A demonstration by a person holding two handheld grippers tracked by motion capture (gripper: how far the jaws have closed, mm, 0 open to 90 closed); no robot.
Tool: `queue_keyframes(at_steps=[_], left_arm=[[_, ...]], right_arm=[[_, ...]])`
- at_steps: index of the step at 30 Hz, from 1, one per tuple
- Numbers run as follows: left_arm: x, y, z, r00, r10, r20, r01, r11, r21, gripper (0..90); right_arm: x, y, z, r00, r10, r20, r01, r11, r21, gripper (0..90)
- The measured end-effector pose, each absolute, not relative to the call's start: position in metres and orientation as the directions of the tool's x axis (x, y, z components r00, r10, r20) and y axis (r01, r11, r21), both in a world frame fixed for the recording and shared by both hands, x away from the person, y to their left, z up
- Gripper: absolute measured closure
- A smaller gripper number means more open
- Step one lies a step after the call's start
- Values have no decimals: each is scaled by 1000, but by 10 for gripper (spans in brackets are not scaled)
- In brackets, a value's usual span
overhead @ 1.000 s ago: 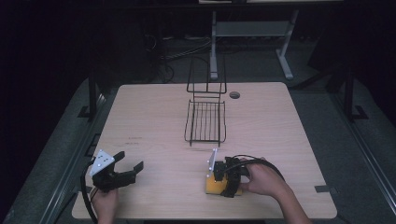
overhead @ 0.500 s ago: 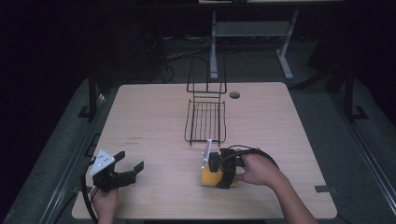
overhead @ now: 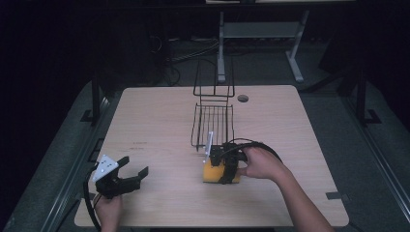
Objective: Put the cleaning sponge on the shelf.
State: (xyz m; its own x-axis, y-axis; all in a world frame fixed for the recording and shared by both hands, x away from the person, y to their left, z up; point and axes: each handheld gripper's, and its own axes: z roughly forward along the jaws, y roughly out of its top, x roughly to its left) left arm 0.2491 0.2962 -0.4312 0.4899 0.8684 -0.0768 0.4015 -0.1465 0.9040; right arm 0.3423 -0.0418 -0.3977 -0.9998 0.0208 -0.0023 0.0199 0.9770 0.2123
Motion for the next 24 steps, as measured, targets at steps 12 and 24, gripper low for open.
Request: queue_keyframes(at_steps=[12,24], left_arm=[[249,293,-431,499,864,-72,400,-155,903,129],[249,292,-431,499,864,-71,401,-157,902,130]], right_arm=[[360,-34,-390,-1000,20,-7,19,978,208,217],[374,-35,-382,-999,42,-12,38,978,204,217]])
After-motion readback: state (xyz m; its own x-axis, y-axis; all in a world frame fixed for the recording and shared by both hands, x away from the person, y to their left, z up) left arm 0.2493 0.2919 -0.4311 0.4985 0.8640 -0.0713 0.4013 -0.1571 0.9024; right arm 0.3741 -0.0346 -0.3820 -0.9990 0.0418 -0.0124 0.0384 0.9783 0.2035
